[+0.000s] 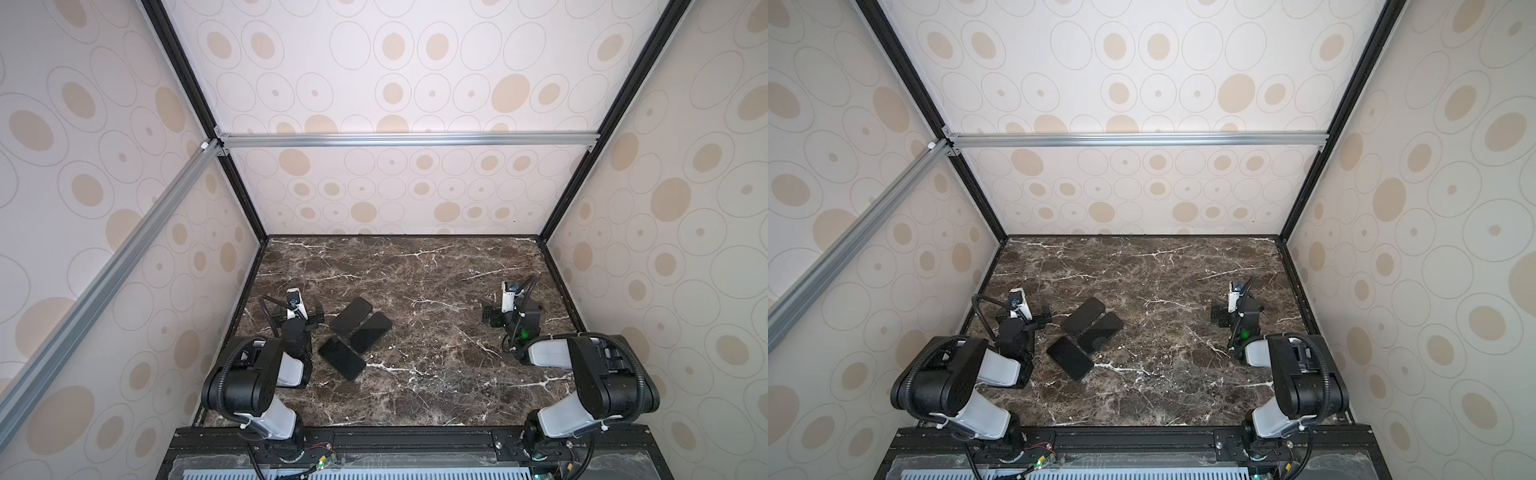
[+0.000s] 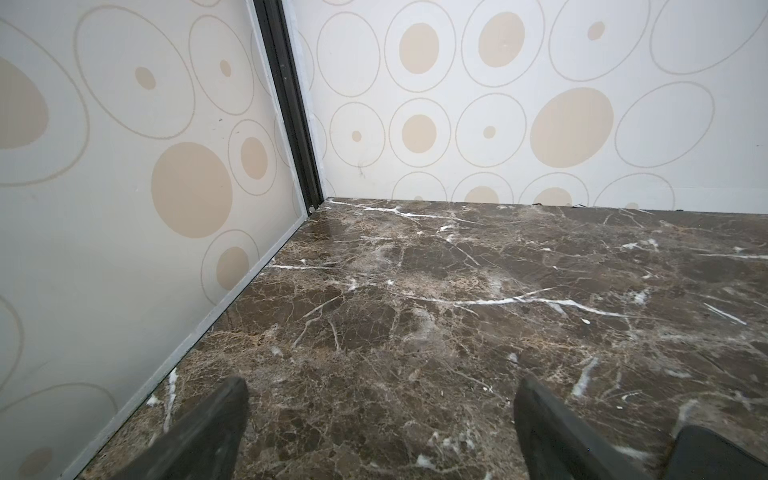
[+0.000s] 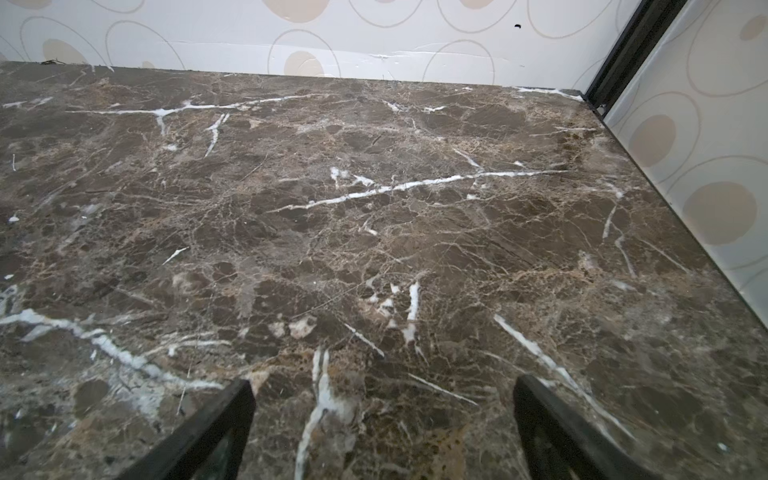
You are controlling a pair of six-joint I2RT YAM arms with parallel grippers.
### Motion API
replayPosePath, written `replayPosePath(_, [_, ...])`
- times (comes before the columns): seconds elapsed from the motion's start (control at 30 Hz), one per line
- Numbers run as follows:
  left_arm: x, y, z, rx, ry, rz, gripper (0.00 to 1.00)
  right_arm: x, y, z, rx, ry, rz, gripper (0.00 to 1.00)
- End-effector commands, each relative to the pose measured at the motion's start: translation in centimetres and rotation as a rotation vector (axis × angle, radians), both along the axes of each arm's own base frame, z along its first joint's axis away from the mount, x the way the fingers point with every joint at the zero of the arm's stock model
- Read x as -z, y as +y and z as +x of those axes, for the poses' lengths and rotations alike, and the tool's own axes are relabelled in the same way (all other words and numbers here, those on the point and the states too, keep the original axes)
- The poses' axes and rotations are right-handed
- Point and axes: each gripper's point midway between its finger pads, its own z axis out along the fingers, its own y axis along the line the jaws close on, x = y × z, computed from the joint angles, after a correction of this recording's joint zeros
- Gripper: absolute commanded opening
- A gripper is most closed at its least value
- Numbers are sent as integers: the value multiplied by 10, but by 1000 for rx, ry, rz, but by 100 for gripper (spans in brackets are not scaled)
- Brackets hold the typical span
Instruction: Take the phone out of the phone case
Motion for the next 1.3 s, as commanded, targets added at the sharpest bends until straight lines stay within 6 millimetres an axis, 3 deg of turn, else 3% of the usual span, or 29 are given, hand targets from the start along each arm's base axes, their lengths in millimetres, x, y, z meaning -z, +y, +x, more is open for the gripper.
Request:
replayPosePath(0.0, [-9,-2,3,12,-34,1,99,-8,-1,5,-3,-21,-3,100])
replayPosePath(0.87, [-11,-3,0,20,-48,5,99,-7,-1,5,-8,-19,1,100])
replayPosePath(1.03, [-46,-7,-14,-27,-99,51,99,-18,3,-1,-31,-66,1,100])
replayPosePath(1.2, [-82,-10,-14,-17,-132,-59,99,-51,4,-14,-36,-84,8,100])
replayPosePath(1.27, [-87,-11,-12,-20,-121,-115,99,-72,0,-19,10,-97,56,100])
